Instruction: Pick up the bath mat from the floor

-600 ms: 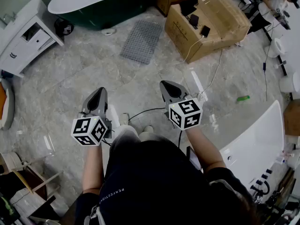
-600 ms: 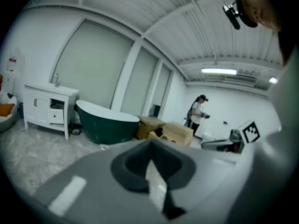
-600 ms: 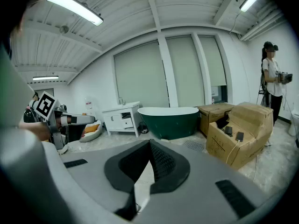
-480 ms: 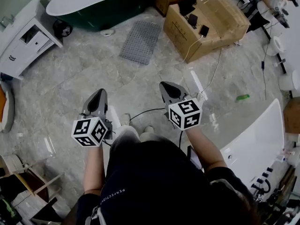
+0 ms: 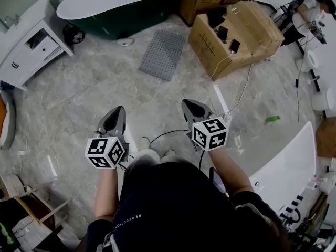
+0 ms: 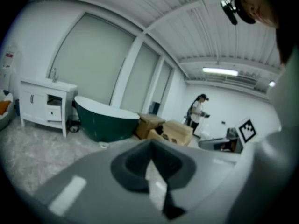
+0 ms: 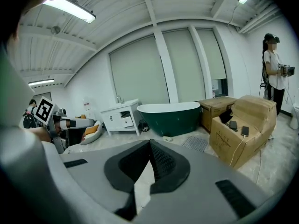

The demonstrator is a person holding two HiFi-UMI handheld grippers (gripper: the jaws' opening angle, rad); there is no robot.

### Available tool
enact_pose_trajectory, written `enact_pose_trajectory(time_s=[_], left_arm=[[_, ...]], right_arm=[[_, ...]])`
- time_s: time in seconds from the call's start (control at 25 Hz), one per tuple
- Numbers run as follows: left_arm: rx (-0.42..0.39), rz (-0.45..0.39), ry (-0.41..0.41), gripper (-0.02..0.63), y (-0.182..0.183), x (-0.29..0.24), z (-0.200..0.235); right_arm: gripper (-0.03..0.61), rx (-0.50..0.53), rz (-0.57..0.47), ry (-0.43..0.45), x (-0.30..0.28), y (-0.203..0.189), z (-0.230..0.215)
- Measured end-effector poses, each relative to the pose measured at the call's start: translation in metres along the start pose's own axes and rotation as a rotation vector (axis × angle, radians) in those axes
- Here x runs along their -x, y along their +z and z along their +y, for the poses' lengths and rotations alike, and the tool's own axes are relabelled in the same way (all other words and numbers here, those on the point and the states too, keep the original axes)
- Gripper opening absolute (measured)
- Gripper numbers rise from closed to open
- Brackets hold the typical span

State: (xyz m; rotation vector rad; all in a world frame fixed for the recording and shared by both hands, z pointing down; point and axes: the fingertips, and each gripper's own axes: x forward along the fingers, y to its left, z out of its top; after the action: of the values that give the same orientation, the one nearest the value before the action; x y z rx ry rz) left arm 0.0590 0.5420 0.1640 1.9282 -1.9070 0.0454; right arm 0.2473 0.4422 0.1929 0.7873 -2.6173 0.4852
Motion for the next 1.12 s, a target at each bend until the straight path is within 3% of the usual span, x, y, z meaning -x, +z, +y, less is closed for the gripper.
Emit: enact_pose_trajectory(time_s=[0.2, 0.44, 0.68, 0.92, 1.12], left_arm=[[0.029, 0.041, 0.006, 0.005, 0.005, -0.012, 0.035], [-0.027, 0.027, -0.008, 0.005, 0.016, -0.023, 0.072], [0.012, 0.053, -0.048, 0.005, 0.019, -0.035, 0.102], [0.053, 0.066, -0.076, 0.005, 0.022, -0.054, 0.120], [0.015, 0.075, -0.097, 0.006, 0.026, -0.091, 0.115]], right_arm=[[0.000, -0.022, 0.012, 0.011, -0.030, 0.013, 0.015], [0.000, -0.022, 0.023, 0.029, -0.069, 0.024, 0.035], [0.000, -0.013, 0.036, 0.005, -0.102, 0.032, 0.046], [0.000, 0.008, 0.040, -0.009, -0.124, 0.045, 0.038], [0.000, 0.001, 0.039, 0.017, -0.148, 0.052, 0.011]])
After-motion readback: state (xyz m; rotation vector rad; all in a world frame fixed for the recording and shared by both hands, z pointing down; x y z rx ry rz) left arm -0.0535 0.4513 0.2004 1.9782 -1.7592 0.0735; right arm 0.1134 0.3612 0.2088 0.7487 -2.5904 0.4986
